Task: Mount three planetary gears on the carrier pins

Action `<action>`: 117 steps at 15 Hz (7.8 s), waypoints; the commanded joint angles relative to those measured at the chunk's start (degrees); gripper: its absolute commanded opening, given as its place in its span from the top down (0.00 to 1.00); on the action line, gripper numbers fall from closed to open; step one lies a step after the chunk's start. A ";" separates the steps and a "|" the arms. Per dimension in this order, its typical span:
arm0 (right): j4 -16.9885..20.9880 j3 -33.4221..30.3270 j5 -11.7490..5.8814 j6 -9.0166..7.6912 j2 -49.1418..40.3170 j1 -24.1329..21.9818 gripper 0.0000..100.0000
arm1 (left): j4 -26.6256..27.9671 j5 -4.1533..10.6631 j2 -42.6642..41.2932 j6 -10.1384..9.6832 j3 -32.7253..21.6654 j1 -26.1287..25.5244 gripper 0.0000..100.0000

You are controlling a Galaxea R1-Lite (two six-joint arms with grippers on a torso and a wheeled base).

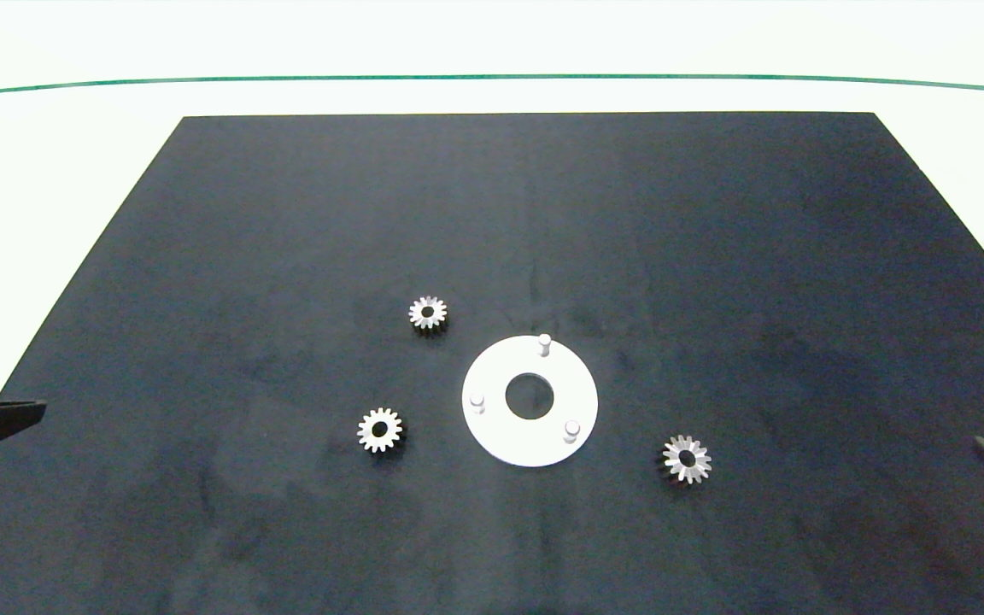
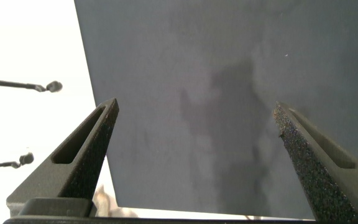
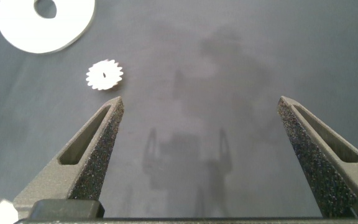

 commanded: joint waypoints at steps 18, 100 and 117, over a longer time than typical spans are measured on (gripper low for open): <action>-9.10 -4.47 -0.33 -9.17 35.21 15.81 0.00 | 2.73 0.48 1.75 0.38 -0.11 -5.07 0.00; -7.95 -22.66 -9.38 -7.15 49.53 31.81 0.63 | 3.61 0.48 -1.67 0.20 -1.95 -4.81 0.00; -4.18 -4.91 -23.01 4.98 6.99 19.86 0.00 | -5.35 0.13 3.07 -7.62 -2.31 -19.40 0.00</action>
